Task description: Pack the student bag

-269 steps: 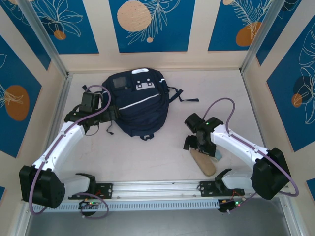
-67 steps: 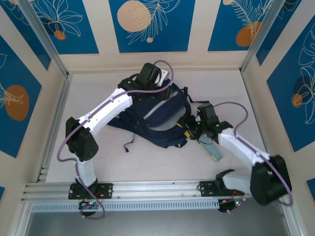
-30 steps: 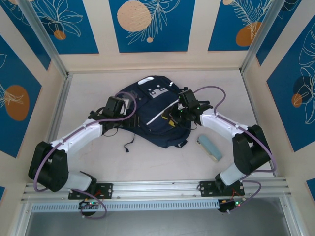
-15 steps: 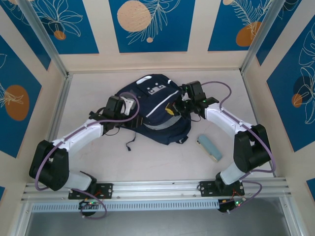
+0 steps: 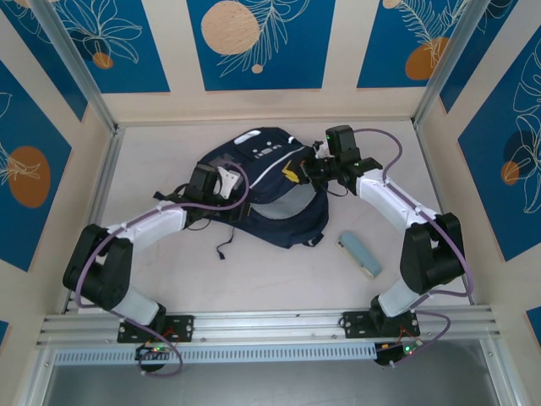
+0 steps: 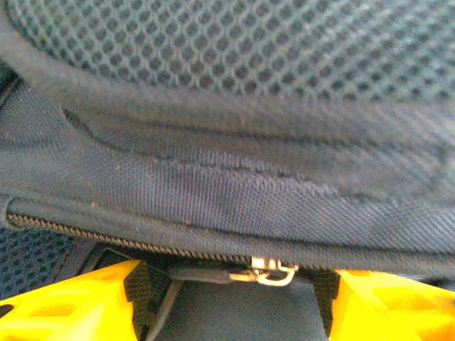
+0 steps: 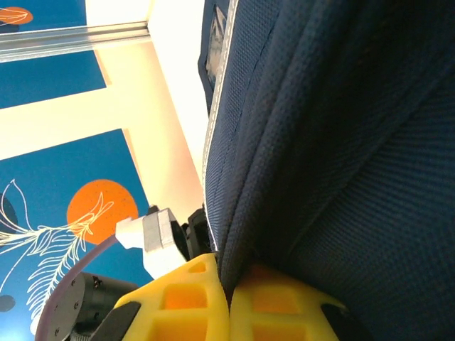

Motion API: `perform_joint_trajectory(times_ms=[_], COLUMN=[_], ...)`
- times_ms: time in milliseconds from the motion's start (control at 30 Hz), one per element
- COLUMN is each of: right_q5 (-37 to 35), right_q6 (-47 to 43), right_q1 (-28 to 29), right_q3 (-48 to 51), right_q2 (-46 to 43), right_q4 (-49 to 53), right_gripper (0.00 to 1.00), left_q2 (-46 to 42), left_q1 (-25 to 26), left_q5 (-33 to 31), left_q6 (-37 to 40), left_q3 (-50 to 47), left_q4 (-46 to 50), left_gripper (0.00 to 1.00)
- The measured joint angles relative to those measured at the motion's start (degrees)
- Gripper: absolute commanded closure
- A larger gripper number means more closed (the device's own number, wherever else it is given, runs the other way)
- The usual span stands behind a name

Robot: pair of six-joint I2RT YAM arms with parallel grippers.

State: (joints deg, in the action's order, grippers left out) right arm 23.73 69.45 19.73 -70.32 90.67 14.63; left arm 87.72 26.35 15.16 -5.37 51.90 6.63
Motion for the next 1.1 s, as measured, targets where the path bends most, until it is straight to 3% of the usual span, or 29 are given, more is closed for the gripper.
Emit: perform_joint_trajectory(times_ms=[167, 433, 833, 1100], right_q5=[0.48, 0.68, 0.74, 0.74], right_q6=[0.09, 0.44, 0.46, 0.46], right_q1=[-0.46, -0.68, -0.68, -0.68], right_q3=[-0.07, -0.07, -0.50, -0.57], right_q2=[0.55, 0.66, 1.07, 1.07], right_q4=[-0.13, -0.28, -0.24, -0.24], right_gripper=[1.00, 1.00, 1.00, 1.00], left_q2=[1.75, 1.77, -1.42, -1.90], left_q1=[0.00, -0.11, -0.44, -0.48], left_q5=[1.68, 6.86, 7.30, 6.88], left_q6=[1.77, 3.06, 2.56, 2.78], left_q3=[1.77, 1.31, -3.19, -3.93], left_q4=[0.22, -0.42, -2.97, -4.17], left_gripper=[0.37, 0.70, 0.93, 1.00])
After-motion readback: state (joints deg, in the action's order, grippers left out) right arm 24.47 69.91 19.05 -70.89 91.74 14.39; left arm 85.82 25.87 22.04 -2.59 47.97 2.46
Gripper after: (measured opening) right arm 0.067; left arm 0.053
